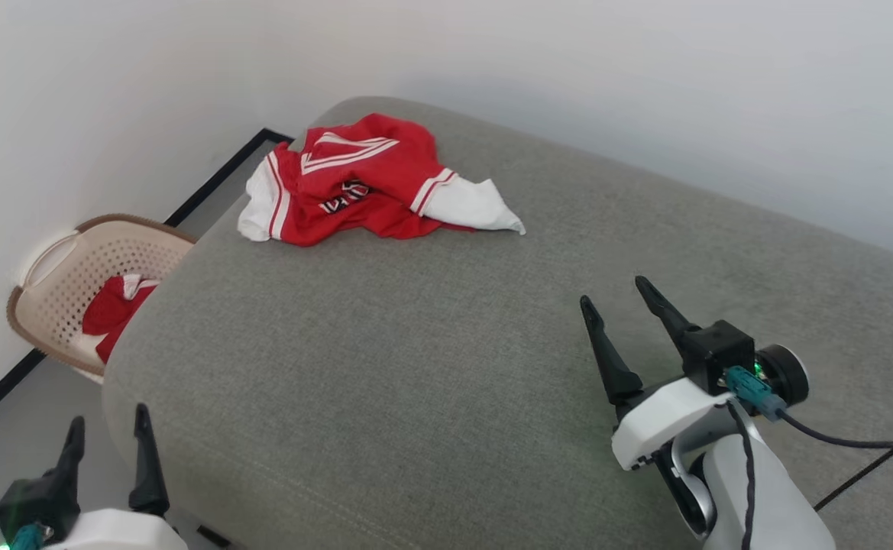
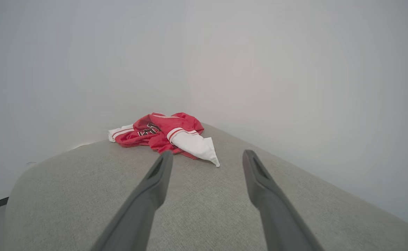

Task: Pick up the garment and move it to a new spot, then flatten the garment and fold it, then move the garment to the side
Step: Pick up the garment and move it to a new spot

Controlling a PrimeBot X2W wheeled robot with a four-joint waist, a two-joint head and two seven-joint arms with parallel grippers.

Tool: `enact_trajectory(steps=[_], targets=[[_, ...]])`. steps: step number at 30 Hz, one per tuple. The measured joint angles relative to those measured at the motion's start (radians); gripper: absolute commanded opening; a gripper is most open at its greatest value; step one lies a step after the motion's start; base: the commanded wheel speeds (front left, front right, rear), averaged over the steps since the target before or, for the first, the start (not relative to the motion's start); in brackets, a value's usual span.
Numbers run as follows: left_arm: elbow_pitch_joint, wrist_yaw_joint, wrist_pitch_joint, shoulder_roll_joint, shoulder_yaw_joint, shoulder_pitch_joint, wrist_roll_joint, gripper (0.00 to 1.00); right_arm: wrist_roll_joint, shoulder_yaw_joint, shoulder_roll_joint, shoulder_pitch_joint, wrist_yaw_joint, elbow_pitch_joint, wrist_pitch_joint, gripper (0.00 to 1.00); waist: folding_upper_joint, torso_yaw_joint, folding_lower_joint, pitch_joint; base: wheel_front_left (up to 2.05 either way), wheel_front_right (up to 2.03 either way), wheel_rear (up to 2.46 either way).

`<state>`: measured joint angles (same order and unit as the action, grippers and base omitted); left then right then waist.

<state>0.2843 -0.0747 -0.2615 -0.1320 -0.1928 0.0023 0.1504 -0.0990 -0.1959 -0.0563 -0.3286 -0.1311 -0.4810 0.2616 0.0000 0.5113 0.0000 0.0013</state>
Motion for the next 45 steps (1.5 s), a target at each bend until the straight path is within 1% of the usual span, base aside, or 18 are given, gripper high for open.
enact_trajectory(steps=[4, 6, 8, 10, 13, 15, 16, 18, 21, 24, 26, 29, 31, 34, 37, 39, 42, 45], targets=[[-0.016, -0.002, 0.0, 0.013, -0.006, 0.005, -0.002, 1.0, -0.004, -0.006, -0.002, -0.012, 0.0, -0.012, 0.0, 1.0, 0.0, 0.005, 0.0, 0.012, 0.0, 0.0, 0.0], [-0.011, -0.012, 0.0, 0.014, 0.002, 0.004, -0.008, 1.0, -0.007, -0.005, -0.002, -0.014, 0.0, -0.013, 0.0, 1.0, 0.0001, 0.003, 0.0, 0.014, 0.0, 0.0, 0.0], [0.01, -0.028, 0.0, 0.008, 0.03, -0.005, -0.021, 1.0, -0.007, 0.007, -0.001, -0.014, 0.0, -0.011, 0.0, 1.0, 0.0, -0.002, 0.0, 0.017, 0.0, 0.0, 0.0], [0.038, -0.041, 0.0, -0.006, 0.07, -0.048, -0.025, 1.0, -0.004, 0.02, -0.002, -0.009, 0.0, -0.006, 0.0, 1.0, 0.0, -0.009, 0.0, 0.024, 0.0, 0.0, 0.0], [0.077, -0.05, 0.0, -0.066, 0.124, -0.162, -0.023, 1.0, 0.015, 0.023, -0.004, -0.016, 0.0, 0.004, 0.0, 1.0, 0.0, -0.033, 0.0, 0.042, 0.0, 0.0, 0.0], [0.122, -0.053, 0.0, -0.114, 0.162, -0.258, -0.001, 1.0, 0.023, 0.024, -0.001, -0.033, 0.0, 0.01, 0.0, 1.0, 0.0, -0.058, 0.0, 0.064, 0.0, 0.0, 0.0], [0.141, -0.053, 0.0, -0.145, 0.194, -0.307, 0.01, 1.0, 0.03, 0.028, -0.002, -0.045, 0.0, 0.015, 0.0, 1.0, 0.0, -0.072, 0.0, 0.078, 0.0, 0.0, 0.0], [0.193, -0.054, -0.002, -0.201, 0.256, -0.416, 0.069, 1.0, 0.041, 0.031, -0.003, -0.072, 0.0, 0.02, 0.0, 1.0, 0.0, -0.103, 0.0, 0.115, 0.0, 0.0, 0.0], [0.297, -0.055, 0.026, -0.318, 0.385, -0.564, 0.114, 1.0, 0.061, 0.035, -0.004, -0.109, 0.0, 0.03, 0.0, 1.0, 0.0, -0.157, 0.0, 0.181, 0.0, 0.0, 0.0], [0.379, -0.055, 0.1, -0.379, 0.476, -0.706, 0.268, 1.0, 0.08, 0.045, -0.003, -0.14, 0.0, 0.054, 0.0, 1.0, 0.0, -0.212, 0.0, 0.252, 0.0, 0.0, 0.0], [0.434, -0.057, 0.156, -0.431, 0.524, -0.779, 0.364, 1.0, 0.084, 0.047, -0.003, -0.153, 0.0, 0.066, 0.0, 1.0, 0.0, -0.253, 0.0, 0.296, 0.0, 0.0, 0.0], [0.496, -0.057, 0.246, -0.515, 0.572, -0.847, 0.521, 1.0, 0.087, 0.031, -0.002, -0.172, 0.0, 0.098, 0.0, 1.0, 0.0, -0.319, 0.0, 0.353, 0.0, 0.0, 0.0], [0.523, -0.057, 0.31, -0.567, 0.604, -0.884, 0.602, 1.0, 0.09, 0.025, 0.002, -0.187, 0.0, 0.126, 0.0, 1.0, 0.0, -0.36, 0.0, 0.393, 0.0, 0.0, 0.0], [0.564, -0.057, 0.394, -0.619, 0.63, -0.922, 0.707, 1.0, 0.094, 0.013, 0.002, -0.198, 0.0, 0.157, 0.0, 1.0, 0.0, -0.42, 0.0, 0.449, 0.0, 0.0, 0.0], [0.609, -0.057, 0.47, -0.667, 0.675, -0.95, 0.746, 1.0, 0.1, 0.004, 0.002, -0.202, 0.0, 0.191, 0.0, 1.0, 0.0, -0.474, 0.0, 0.502, 0.0, 0.0, 0.0], [0.636, -0.057, 0.517, -0.688, 0.701, -0.965, 0.776, 1.0, 0.104, 0.005, 0.002, -0.206, 0.0, 0.214, 0.0, 1.0, 0.0, -0.505, 0.0, 0.536, 0.0, 0.0, 0.0], [0.678, -0.057, 0.529, -0.708, 0.707, -1.004, 0.812, 1.0, 0.111, 0.012, 0.003, -0.211, 0.0, 0.256, 0.0, 1.0, 0.0, -0.545, 0.0, 0.579, 0.0, 0.0, 0.0], [0.717, -0.056, 0.583, -0.731, 0.725, -1.029, 0.844, 1.0, 0.12, 0.016, 0.002, -0.202, 0.0, 0.29, 0.0, 1.0, 0.0001, -0.581, -0.0001, 0.602, 0.0, 0.0, 0.0]])
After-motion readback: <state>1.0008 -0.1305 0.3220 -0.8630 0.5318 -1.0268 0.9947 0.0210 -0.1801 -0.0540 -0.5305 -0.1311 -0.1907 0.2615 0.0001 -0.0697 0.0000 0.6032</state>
